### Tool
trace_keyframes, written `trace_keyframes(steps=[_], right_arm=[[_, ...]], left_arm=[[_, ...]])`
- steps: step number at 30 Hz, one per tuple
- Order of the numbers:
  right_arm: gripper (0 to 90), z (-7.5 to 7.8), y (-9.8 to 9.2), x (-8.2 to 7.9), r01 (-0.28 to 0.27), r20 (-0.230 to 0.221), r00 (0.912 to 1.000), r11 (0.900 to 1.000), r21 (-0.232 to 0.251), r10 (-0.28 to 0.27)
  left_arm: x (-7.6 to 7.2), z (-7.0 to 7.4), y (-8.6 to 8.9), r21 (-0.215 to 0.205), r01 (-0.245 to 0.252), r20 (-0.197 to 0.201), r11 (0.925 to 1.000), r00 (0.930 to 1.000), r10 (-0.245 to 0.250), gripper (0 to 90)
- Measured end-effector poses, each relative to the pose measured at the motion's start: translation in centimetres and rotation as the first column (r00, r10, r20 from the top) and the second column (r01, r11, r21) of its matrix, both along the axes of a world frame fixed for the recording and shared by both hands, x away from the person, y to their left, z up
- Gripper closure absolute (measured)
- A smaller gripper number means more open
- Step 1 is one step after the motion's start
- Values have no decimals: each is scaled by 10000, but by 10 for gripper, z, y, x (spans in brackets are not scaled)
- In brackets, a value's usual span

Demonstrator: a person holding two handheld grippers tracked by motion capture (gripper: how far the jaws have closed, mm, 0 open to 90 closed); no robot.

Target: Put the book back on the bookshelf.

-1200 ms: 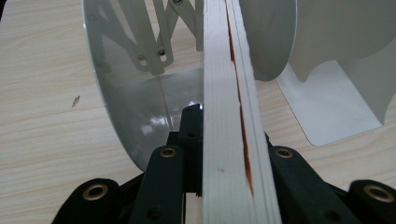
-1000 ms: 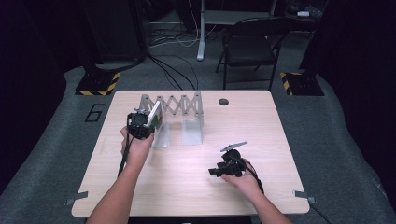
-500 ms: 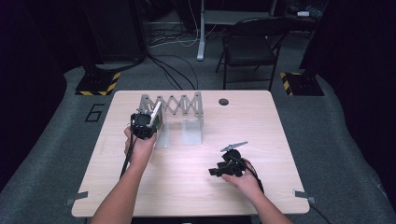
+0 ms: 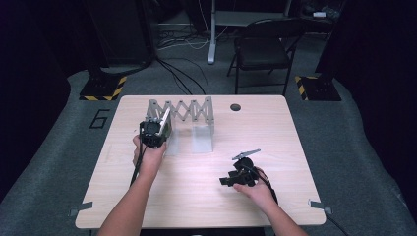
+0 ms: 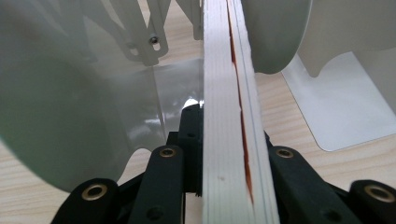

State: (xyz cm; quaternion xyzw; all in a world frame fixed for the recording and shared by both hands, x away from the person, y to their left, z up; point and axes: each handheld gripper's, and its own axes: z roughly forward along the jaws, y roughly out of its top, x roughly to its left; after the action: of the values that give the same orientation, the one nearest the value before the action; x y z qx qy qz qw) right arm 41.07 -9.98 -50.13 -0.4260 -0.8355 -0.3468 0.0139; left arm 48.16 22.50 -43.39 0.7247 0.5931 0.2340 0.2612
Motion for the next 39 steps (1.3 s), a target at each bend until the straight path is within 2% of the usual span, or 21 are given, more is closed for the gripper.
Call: trace_keyframes(steps=[5, 12, 17, 32, 38, 39], right_arm=[[450, -1, 1, 0, 103, 24, 9999, 9999, 23, -103], [450, 0, 0, 0, -17, -20, 10000, 10000, -12, 17], [450, 0, 1, 0, -24, 33, 10000, 10000, -3, 24], [449, 0, 1, -1, -65, -43, 10000, 10000, -42, 65], [449, -1, 1, -1, -93, -14, 10000, 9999, -61, 93], [449, -1, 1, -1, -92, -14, 10000, 9999, -63, 91]], left_arm=[[2, -3, -3, -97, 49, -270, 9999, 9996, -52, 740], [3, -1, -5, -213, 104, -340, 9997, 9994, -112, 730], [5, 0, -3, -398, -60, -467, 9992, 9989, 41, 732], [6, 2, -4, -381, -104, -484, 9992, 9988, 85, 727], [6, 4, -1, -433, -117, -429, 9990, 9990, 98, 693], [6, 4, 0, -465, -122, -325, 9988, 9994, 107, 689]])
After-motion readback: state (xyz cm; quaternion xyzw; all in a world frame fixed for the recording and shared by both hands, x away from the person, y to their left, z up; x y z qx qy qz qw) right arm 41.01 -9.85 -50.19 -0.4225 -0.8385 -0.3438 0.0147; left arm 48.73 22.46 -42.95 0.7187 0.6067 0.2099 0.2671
